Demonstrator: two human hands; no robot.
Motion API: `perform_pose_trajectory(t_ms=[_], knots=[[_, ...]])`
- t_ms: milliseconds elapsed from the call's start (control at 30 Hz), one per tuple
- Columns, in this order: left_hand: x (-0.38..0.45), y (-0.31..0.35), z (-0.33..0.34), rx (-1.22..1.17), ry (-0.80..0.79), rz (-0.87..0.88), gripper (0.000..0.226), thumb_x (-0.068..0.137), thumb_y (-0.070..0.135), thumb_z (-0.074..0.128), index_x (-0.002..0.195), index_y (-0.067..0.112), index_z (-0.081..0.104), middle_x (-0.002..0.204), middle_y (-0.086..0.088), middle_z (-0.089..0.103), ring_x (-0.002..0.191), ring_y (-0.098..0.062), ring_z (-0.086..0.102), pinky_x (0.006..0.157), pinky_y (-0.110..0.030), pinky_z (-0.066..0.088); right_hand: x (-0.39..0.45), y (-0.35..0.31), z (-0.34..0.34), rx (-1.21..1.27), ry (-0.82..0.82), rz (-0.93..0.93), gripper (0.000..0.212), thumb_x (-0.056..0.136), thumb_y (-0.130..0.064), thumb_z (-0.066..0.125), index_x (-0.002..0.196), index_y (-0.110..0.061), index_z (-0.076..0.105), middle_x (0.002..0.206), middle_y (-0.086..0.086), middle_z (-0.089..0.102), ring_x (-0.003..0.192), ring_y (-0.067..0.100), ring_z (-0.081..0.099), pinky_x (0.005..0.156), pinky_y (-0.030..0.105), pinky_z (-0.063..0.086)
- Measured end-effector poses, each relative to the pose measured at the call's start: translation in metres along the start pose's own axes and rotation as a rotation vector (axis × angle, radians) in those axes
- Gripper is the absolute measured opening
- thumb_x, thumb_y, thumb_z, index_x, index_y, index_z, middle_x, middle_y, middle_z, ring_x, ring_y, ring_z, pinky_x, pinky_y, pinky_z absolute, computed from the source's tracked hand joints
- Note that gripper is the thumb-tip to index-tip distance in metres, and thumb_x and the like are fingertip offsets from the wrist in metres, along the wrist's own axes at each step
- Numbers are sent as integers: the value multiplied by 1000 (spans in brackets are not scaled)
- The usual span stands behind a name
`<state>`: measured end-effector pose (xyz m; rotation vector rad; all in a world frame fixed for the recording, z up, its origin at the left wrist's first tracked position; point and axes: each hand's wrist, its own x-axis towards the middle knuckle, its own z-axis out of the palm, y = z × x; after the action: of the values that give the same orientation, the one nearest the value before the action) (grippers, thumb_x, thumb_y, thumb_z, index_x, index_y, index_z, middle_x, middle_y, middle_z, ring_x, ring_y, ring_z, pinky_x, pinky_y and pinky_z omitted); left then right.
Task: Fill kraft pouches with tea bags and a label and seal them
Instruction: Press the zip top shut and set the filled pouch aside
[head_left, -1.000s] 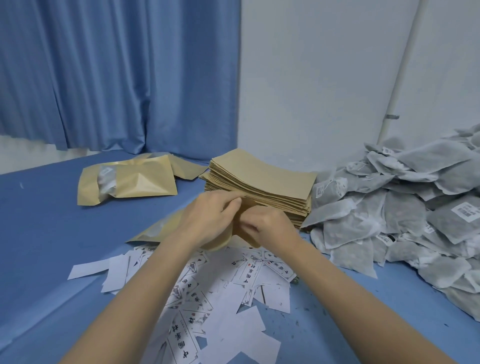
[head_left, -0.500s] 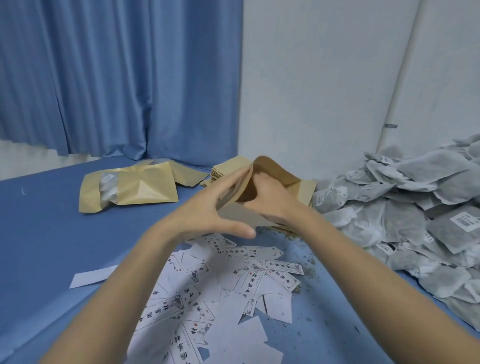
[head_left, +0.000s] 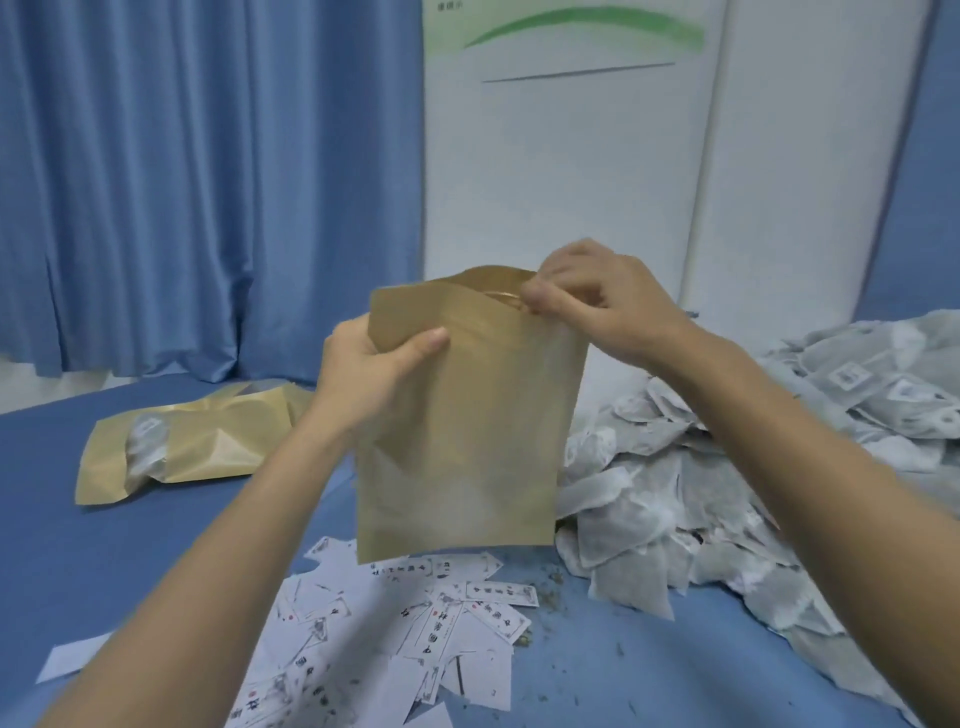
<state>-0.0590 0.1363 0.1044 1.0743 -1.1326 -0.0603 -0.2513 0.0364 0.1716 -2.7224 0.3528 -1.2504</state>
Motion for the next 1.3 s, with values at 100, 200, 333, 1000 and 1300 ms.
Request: perform_pose_trajectory(t_ms=[100,200,333,1000,1300], knots=[[6,13,12,-107,-37,-27,10,78,12,74,84,20,70,72,19,71,71,4,67,63,-12,51,-4,12,-26,90,-29,62,34,70,-63,56,75,-33,71,116,-23,54,117,-3,40,92,10,30],[8,17,20,-182,-56,-79,6,81,12,71,85,16,70,74,13,73,71,-2,69,61,-14,52,-16,24,-43,236,-98,150,31,58,-53,78,79,-33,70,110,-12,61,100,7,58,92,34,46],[2,12,36,-234,-132,-167,12,88,22,63,83,14,70,74,6,73,67,-6,69,57,-17,53,-33,41,-45,225,-61,247,46,46,-57,81,71,-19,70,69,2,62,67,3,52,63,20,41],[-22,-10,106,-104,-13,-297,22,90,27,64,75,11,68,80,-6,72,86,-28,68,83,-40,53,-90,92,-68,125,79,512,103,65,-27,84,144,-39,20,76,-7,65,77,6,60,67,11,43],[-47,-16,135,-22,-145,-209,24,88,36,64,67,27,71,70,9,72,70,-6,66,66,-28,51,-62,63,-39,-160,-325,410,35,68,-56,72,85,-25,71,73,-14,64,71,0,56,63,17,40]])
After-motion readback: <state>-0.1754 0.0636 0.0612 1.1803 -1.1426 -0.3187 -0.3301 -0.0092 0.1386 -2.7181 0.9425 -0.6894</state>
